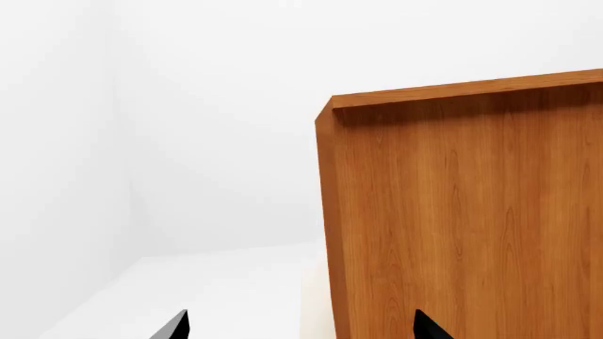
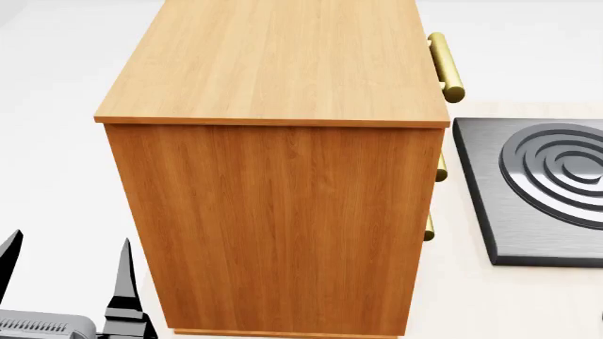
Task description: Put the bowl on the top of the cabinet.
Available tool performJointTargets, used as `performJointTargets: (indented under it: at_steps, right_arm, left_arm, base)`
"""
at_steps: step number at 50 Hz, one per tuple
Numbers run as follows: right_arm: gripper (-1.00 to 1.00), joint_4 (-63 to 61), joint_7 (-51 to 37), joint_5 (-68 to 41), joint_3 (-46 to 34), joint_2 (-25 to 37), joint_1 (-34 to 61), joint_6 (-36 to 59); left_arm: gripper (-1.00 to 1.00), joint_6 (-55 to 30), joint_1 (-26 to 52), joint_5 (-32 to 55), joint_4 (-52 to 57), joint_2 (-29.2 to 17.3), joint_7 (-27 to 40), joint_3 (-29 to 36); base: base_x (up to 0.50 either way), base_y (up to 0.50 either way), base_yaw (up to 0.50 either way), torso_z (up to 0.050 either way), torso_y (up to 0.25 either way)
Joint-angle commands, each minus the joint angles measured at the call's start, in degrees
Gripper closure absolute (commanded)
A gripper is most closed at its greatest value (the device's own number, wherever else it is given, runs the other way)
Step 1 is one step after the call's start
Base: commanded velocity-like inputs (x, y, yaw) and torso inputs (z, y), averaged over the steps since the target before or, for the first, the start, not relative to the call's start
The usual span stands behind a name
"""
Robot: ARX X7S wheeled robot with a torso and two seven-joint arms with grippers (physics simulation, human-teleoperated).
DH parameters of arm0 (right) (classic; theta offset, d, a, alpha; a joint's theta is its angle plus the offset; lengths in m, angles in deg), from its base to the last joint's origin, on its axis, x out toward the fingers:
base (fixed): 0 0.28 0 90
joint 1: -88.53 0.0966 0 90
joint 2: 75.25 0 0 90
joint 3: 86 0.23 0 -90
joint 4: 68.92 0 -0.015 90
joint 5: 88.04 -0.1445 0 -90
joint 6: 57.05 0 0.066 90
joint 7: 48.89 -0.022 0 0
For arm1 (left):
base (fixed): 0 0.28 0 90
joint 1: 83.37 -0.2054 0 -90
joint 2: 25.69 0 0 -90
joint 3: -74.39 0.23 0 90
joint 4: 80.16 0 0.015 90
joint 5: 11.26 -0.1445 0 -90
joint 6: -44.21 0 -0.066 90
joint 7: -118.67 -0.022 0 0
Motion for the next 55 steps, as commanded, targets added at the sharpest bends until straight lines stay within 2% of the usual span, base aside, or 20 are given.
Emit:
performJointTargets:
  at_steps: [1,53,54,55]
  right_arm:
    - [-1.00,0.4,0.1,0.1,0.1,-0.1,-0.1,-0.2]
    - [-1.00,2.0,1.1,0.9,0.2,-1.6,0.5,0.0]
    - [1.00,2.1,1.0,1.0,0.2,-1.6,0.5,0.0]
    - [1.00,2.2,1.1,1.0,0.2,-1.7,0.5,0.0]
  left_arm:
    - [-1.00,0.0,0.1,0.1,0.1,-0.1,0.2,0.1]
    - [-1.00,-0.4,0.1,0.3,1.0,-0.8,1.1,0.6]
    - [-1.00,-0.5,0.1,0.4,1.0,-0.8,1.2,0.6]
    - [-1.00,-0.4,0.1,0.3,0.9,-0.9,1.2,0.6]
  base:
    - [0.00,0.00,0.00,0.000,0.000]
    - [0.00,0.00,0.00,0.000,0.000]
    - [0.00,0.00,0.00,0.000,0.000]
    - [0.00,0.00,0.00,0.000,0.000]
